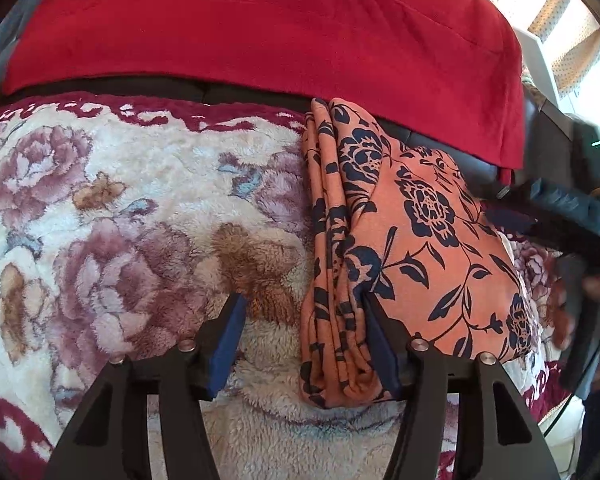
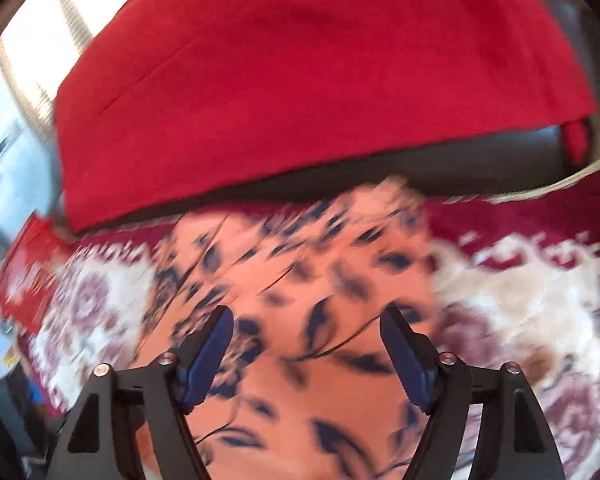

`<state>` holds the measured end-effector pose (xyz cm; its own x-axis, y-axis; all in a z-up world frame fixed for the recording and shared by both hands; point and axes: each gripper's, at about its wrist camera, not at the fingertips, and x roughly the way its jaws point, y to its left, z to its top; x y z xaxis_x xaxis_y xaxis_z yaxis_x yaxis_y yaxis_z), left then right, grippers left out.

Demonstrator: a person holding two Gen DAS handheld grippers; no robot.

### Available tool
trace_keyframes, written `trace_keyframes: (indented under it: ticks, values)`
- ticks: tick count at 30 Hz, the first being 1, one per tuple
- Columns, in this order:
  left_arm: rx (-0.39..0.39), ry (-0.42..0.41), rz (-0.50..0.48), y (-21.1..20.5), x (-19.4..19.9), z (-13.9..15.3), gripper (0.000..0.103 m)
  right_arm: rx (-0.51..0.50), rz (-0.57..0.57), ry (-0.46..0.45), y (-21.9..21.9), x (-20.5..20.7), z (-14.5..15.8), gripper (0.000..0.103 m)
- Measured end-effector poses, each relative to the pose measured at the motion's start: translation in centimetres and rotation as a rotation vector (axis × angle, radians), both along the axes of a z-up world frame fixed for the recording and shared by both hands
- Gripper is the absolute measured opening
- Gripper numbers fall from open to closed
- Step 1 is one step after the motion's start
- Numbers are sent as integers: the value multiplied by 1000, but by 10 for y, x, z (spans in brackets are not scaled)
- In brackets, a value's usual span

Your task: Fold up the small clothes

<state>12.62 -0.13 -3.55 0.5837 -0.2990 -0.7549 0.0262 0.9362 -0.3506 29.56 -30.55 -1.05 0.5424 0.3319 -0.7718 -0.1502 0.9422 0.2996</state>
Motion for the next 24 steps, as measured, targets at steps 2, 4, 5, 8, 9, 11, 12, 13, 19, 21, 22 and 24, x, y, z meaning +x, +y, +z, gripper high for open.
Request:
trace_keyframes:
  ticks: [2,4,5,8,9,11,12,13,19,21,22,24]
  values:
    - [10,-10,-1,0,-6,8,61,-11,8,85,3,8,-17,79]
    - [46,-36,6,1,-16,19,64,-3,-32,53,-1,-3,-9,79]
    - [66,-57,13,2,-23,24,67,5,-35,5,-1,-18,4,79]
    - [111,-93,53,4,-41,38,72,-2,-44,-122,2,-71,29,80]
    - [115,-107,62,6,-48,43,73,-7,-42,-152,3,-86,33,80]
    - [136,-127,80,7,-64,52,79,-29,-59,-205,5,-122,34,86]
    - [146,-136,87,7,-71,55,80,-42,-64,-230,5,-148,30,86]
    - [157,-146,93,7,-78,58,81,-49,-68,-245,6,-162,30,86]
    - [228,-161,118,2,-115,67,84,-86,-103,-240,8,-253,-18,86]
    - [245,-152,119,-1,-125,68,84,-99,-102,-235,13,-265,-23,86]
    - [250,-154,118,-2,-130,69,84,-102,-105,-241,14,-269,-22,86]
    - [256,-163,121,-4,-141,72,84,-109,-112,-274,15,-276,-11,86]
